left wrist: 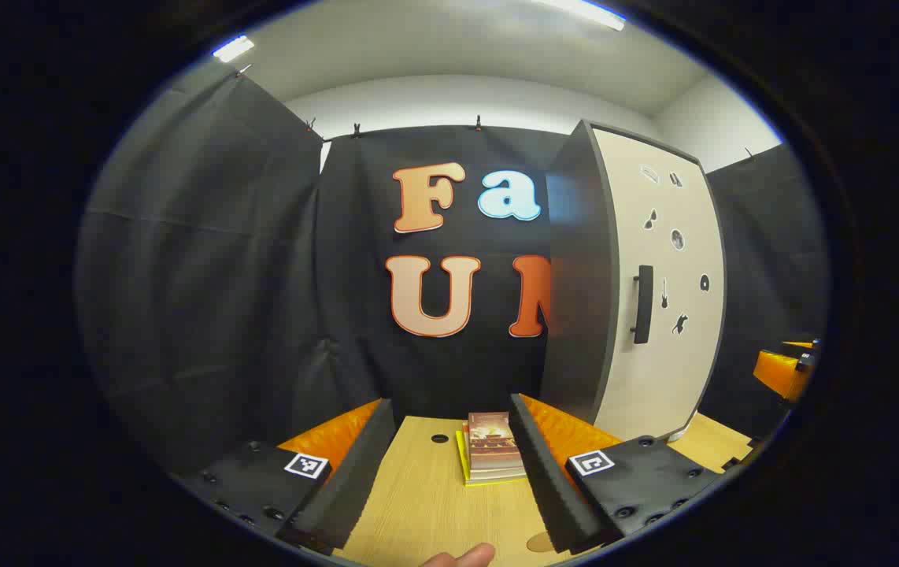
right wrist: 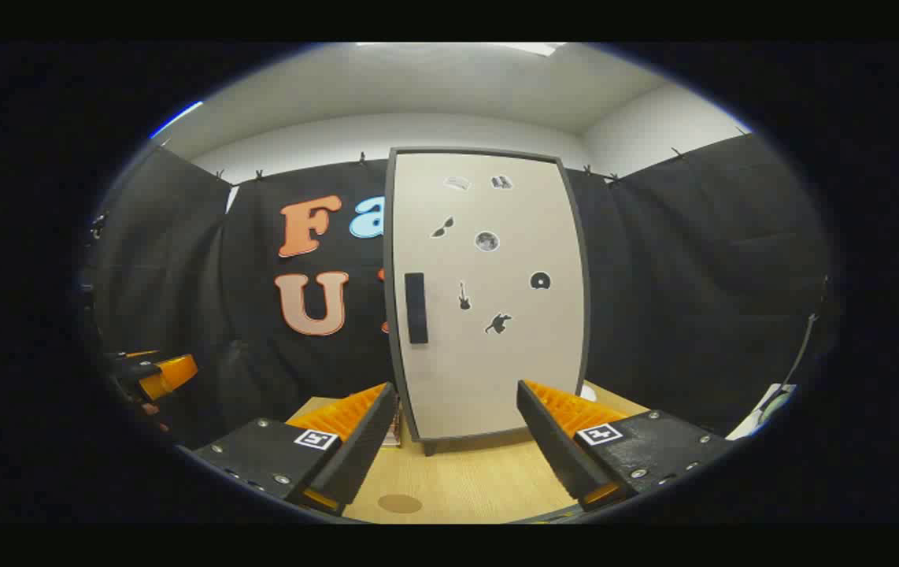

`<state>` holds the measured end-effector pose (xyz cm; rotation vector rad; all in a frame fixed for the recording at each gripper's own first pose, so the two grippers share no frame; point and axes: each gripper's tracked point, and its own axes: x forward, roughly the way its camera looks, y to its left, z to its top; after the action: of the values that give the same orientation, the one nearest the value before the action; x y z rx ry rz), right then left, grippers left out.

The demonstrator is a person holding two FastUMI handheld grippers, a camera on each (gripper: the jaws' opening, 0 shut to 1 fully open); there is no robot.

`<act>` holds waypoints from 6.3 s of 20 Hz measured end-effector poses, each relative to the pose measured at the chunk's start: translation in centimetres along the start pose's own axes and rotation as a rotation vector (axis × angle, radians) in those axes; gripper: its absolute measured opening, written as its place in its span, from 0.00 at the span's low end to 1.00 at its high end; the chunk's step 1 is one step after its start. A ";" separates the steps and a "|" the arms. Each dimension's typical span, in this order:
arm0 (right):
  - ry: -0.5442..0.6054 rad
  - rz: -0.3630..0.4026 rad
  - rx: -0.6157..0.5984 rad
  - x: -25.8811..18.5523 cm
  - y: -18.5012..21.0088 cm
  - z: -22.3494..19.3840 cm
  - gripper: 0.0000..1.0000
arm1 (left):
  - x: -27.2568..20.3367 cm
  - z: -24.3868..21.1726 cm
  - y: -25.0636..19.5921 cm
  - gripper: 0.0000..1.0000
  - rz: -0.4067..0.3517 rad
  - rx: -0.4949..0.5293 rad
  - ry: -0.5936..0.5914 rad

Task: Open the cabinet door with the right hand, grasp the bottle in the cabinet with the left hand and place it on the coaster, then close the cabinet door with the right hand.

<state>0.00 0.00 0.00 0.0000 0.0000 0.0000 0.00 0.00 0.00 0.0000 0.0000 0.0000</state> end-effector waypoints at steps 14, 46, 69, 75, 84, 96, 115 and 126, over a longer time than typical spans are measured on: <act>0.027 0.014 -0.010 0.8 0.7 -1.0 0.95 | 0.3 -0.6 -0.6 0.95 -0.010 0.033 0.000; -0.029 0.106 -0.016 26.2 6.1 4.5 0.95 | 8.6 -6.4 7.3 0.95 0.161 0.038 0.123; -0.006 0.093 0.037 25.9 5.8 4.0 0.24 | 5.1 -7.7 9.2 0.95 0.205 0.043 0.160; 0.010 0.076 0.068 20.6 3.3 3.8 0.21 | 2.1 -6.9 6.7 0.95 0.185 0.068 0.160; 0.020 0.074 0.162 11.6 -4.4 3.2 0.20 | -1.3 -5.2 2.4 0.96 0.183 0.118 0.127; -0.014 0.027 0.209 7.4 -12.4 4.1 0.16 | -2.7 -5.4 -9.9 0.96 0.061 0.133 0.120; 0.002 0.077 0.118 7.7 -22.7 3.8 0.05 | -3.2 -5.5 -19.8 0.96 0.045 0.116 0.117; 0.013 0.031 0.136 5.9 -23.6 3.0 0.07 | -0.3 -5.1 -22.9 1.00 -0.044 0.088 0.100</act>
<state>5.95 -23.61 3.04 0.1356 0.0133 0.0311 -0.34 -22.88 -5.13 0.0878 0.1000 -0.0435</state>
